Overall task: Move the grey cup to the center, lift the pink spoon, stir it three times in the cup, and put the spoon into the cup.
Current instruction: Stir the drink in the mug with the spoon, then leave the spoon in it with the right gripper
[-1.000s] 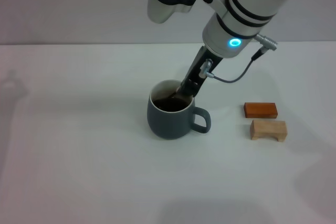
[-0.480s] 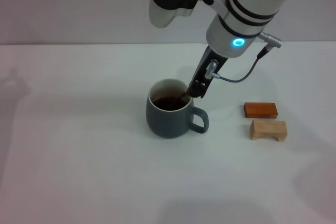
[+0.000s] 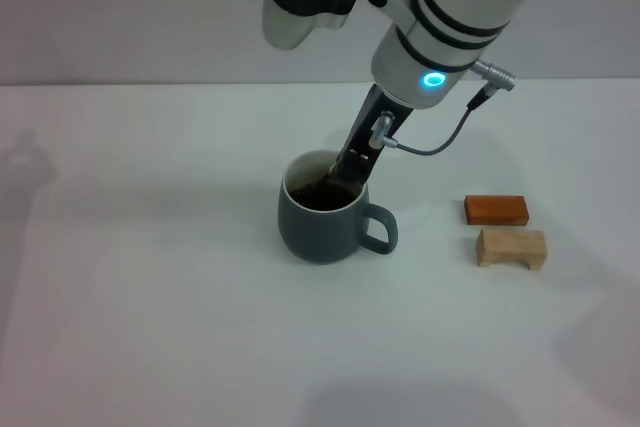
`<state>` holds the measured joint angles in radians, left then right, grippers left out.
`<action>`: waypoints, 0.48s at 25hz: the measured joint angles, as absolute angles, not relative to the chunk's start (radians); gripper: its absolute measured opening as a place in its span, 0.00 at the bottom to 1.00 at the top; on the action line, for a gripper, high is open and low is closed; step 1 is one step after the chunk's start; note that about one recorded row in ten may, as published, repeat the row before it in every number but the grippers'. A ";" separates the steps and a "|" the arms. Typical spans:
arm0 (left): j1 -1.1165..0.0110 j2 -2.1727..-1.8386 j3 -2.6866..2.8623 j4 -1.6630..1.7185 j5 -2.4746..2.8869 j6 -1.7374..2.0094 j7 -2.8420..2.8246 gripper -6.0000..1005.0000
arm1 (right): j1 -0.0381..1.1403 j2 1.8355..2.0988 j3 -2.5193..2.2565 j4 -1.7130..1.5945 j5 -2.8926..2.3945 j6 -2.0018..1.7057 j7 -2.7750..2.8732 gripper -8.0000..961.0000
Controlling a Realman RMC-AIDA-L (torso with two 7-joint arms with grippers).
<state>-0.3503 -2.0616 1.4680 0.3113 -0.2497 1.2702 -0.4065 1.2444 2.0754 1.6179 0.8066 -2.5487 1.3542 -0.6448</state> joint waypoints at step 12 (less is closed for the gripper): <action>-0.347 -2.061 1.468 0.311 -0.251 1.272 -0.417 0.00 | 1.248 2.077 1.609 0.806 -2.557 1.426 -0.639 0.18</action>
<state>-0.3468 -2.0612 1.4680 0.3114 -0.2514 1.2717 -0.4165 1.2479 2.0766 1.6094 0.8062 -2.5574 1.4262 -0.6393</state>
